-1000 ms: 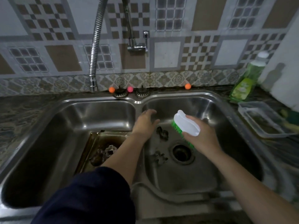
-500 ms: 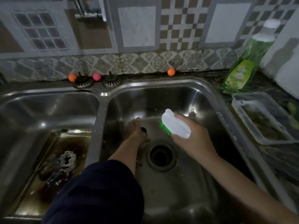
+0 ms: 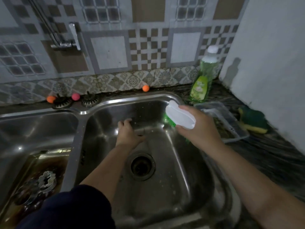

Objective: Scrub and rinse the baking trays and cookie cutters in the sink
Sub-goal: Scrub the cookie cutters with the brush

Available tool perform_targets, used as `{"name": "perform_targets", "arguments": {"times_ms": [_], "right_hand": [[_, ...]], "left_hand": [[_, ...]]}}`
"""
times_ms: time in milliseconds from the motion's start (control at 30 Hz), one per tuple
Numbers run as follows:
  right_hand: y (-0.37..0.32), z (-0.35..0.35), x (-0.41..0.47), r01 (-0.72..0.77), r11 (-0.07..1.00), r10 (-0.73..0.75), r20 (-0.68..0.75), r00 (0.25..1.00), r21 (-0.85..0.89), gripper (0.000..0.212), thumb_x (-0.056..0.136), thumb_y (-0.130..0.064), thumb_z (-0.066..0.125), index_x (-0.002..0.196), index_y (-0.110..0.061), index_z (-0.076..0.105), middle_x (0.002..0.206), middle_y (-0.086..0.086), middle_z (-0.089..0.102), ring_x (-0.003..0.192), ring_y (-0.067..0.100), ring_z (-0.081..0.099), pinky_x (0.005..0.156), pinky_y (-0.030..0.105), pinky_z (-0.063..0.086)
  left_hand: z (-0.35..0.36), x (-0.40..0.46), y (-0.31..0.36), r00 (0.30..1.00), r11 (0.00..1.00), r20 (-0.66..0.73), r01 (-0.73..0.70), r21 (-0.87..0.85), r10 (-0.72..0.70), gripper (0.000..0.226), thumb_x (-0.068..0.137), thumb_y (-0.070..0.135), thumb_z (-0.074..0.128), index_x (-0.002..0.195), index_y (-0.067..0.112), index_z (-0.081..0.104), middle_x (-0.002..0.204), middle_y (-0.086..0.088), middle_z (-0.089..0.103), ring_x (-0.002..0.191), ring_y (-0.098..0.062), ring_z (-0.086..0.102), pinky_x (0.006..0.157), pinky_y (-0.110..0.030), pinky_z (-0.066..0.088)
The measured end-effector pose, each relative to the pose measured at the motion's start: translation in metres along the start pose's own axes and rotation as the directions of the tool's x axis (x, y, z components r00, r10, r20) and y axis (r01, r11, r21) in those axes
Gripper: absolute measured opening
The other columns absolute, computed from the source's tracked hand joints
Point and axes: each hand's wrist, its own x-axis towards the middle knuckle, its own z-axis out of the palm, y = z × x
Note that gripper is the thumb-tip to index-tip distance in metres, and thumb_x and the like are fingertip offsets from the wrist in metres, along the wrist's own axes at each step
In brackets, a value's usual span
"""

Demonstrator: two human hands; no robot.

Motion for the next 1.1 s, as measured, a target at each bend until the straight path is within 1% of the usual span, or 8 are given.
{"name": "perform_targets", "arguments": {"times_ms": [200, 433, 533, 633, 800, 900, 1033, 1100], "right_hand": [[0.036, -0.069, 0.022, -0.245, 0.958, 0.225, -0.136, 0.965, -0.148, 0.06, 0.079, -0.03, 0.072, 0.135, -0.031, 0.052, 0.129, 0.002, 0.06, 0.115, 0.026, 0.056, 0.079, 0.028, 0.04], [0.056, -0.071, 0.03, -0.327, 0.88, 0.346, -0.004, 0.938, -0.344, 0.057, 0.084, -0.037, 0.066, 0.137, -0.035, 0.047, 0.131, 0.003, 0.058, 0.113, 0.028, 0.056, 0.074, 0.027, 0.041], [0.033, -0.076, 0.026, -0.27, 0.94, 0.256, -0.093, 0.962, -0.208, 0.058, 0.082, -0.03, 0.069, 0.135, -0.032, 0.049, 0.127, 0.003, 0.06, 0.111, 0.026, 0.056, 0.075, 0.025, 0.038], [0.0, -0.062, 0.003, -0.109, 0.993, 0.107, -0.047, 0.993, -0.035, 0.061, 0.078, -0.027, 0.075, 0.134, -0.032, 0.051, 0.123, -0.002, 0.059, 0.109, 0.02, 0.057, 0.081, 0.025, 0.043], [-0.021, -0.006, -0.021, 0.077, 0.997, -0.077, 0.077, 0.994, -0.007, 0.062, 0.075, -0.026, 0.073, 0.134, -0.032, 0.053, 0.124, -0.002, 0.06, 0.112, 0.017, 0.055, 0.082, 0.022, 0.043], [-0.027, 0.003, -0.015, 0.081, 0.996, -0.085, 0.101, 0.991, 0.047, 0.06, 0.076, -0.027, 0.073, 0.133, -0.033, 0.053, 0.124, -0.003, 0.059, 0.112, 0.015, 0.055, 0.08, 0.022, 0.042], [-0.03, 0.01, -0.018, 0.045, 0.991, -0.066, 0.17, 0.983, 0.123, 0.058, 0.075, -0.033, 0.073, 0.129, -0.04, 0.053, 0.119, -0.012, 0.06, 0.105, 0.009, 0.058, 0.076, 0.022, 0.044], [-0.037, 0.012, -0.011, -0.047, 0.962, 0.001, 0.171, 0.985, 0.269, 0.051, 0.076, -0.028, 0.075, 0.124, -0.038, 0.057, 0.115, -0.01, 0.062, 0.105, 0.009, 0.06, 0.08, 0.024, 0.048]], "left_hand": [[-0.001, -0.027, 0.058, 0.975, 0.97, -0.042, -0.219, -0.101, 0.216, 0.095, 0.061, 0.035, 0.086, 0.139, 0.007, 0.041, 0.132, -0.006, 0.048, 0.122, -0.02, 0.048, 0.102, -0.026, 0.04], [0.01, -0.048, 0.077, 0.955, 0.944, -0.025, -0.297, -0.143, 0.296, 0.095, 0.062, 0.02, 0.086, 0.142, 0.007, 0.037, 0.138, -0.007, 0.042, 0.125, -0.018, 0.045, 0.097, -0.011, 0.028], [0.008, -0.05, 0.081, 0.947, 0.939, -0.025, -0.321, -0.121, 0.32, 0.096, 0.061, 0.022, 0.087, 0.142, 0.008, 0.037, 0.137, -0.006, 0.041, 0.123, -0.019, 0.045, 0.102, -0.023, 0.037], [0.006, -0.048, 0.084, 0.946, 0.943, -0.044, -0.322, -0.077, 0.32, 0.094, 0.057, 0.027, 0.088, 0.137, 0.008, 0.043, 0.132, -0.005, 0.044, 0.12, -0.02, 0.047, 0.103, -0.029, 0.04], [-0.003, -0.052, 0.086, 0.945, 0.945, -0.019, -0.327, -0.025, 0.327, 0.079, 0.055, 0.026, 0.085, 0.127, 0.016, 0.052, 0.12, 0.0, 0.051, 0.108, -0.013, 0.051, 0.08, -0.014, 0.034], [-0.016, -0.057, 0.075, 0.962, 0.962, -0.06, -0.268, -0.04, 0.266, 0.075, 0.054, 0.027, 0.085, 0.121, 0.019, 0.054, 0.117, 0.002, 0.053, 0.096, -0.007, 0.051, 0.076, -0.017, 0.038], [-0.038, -0.061, 0.058, 0.954, 0.964, -0.185, -0.255, -0.078, 0.238, 0.086, 0.047, 0.038, 0.085, 0.124, 0.013, 0.055, 0.116, -0.001, 0.058, 0.106, -0.015, 0.057, 0.092, -0.029, 0.048], [-0.045, -0.066, 0.055, 0.945, 0.958, -0.218, -0.27, -0.1, 0.244, 0.085, 0.051, 0.033, 0.088, 0.126, 0.011, 0.053, 0.117, 0.0, 0.058, 0.108, -0.013, 0.055, 0.094, -0.021, 0.043]]}}
